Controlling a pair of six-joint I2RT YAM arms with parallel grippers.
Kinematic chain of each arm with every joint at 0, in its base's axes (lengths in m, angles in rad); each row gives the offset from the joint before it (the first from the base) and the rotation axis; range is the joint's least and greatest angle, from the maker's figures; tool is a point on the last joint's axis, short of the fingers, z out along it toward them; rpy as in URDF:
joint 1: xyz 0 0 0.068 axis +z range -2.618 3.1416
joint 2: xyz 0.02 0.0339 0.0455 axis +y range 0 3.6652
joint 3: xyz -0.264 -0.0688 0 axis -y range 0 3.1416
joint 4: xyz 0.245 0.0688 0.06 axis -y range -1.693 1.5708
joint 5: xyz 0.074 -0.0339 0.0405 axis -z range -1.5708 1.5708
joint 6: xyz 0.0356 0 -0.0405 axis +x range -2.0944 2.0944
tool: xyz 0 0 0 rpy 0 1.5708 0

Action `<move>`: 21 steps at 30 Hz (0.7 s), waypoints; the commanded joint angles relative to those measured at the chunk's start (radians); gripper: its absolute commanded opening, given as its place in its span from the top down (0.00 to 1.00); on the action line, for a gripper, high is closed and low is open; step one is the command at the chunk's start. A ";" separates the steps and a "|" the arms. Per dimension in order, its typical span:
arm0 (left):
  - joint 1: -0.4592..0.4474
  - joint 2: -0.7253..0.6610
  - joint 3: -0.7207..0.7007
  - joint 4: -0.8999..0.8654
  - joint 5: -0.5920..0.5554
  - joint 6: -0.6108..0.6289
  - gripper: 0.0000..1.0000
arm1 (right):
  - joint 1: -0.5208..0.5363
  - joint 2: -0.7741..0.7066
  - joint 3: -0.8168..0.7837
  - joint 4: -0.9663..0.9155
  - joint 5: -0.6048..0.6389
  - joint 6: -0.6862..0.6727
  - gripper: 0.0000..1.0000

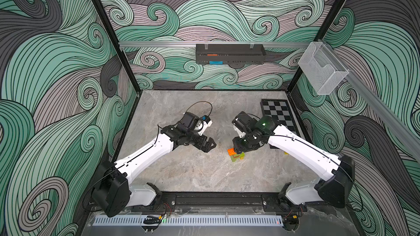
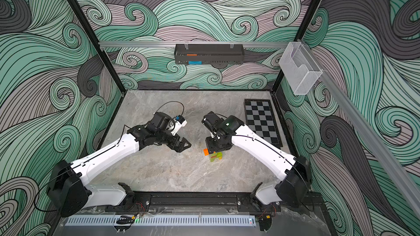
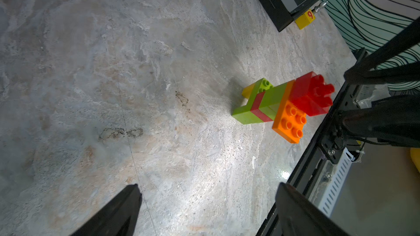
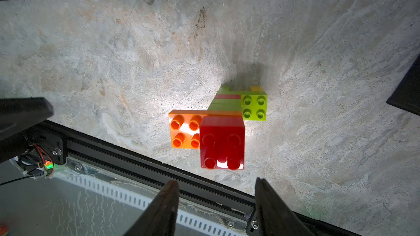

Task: Assemble a giraffe with lego
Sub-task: Assemble the lego brick with the lego brick, then adjust the lego brick at the center of the board.

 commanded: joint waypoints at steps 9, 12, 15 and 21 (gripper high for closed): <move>0.077 -0.069 -0.025 0.006 0.041 0.042 0.04 | -0.023 0.083 0.044 0.000 0.010 -0.036 0.52; 0.095 -0.081 -0.040 0.012 0.052 0.038 0.04 | -0.024 0.094 0.055 0.003 0.004 -0.043 0.59; 0.104 -0.090 -0.050 0.015 0.058 0.036 0.04 | -0.027 0.103 0.058 0.002 0.003 -0.048 0.66; 0.110 -0.093 -0.049 0.018 0.058 0.034 0.03 | -0.026 0.106 0.005 0.002 0.006 -0.039 0.76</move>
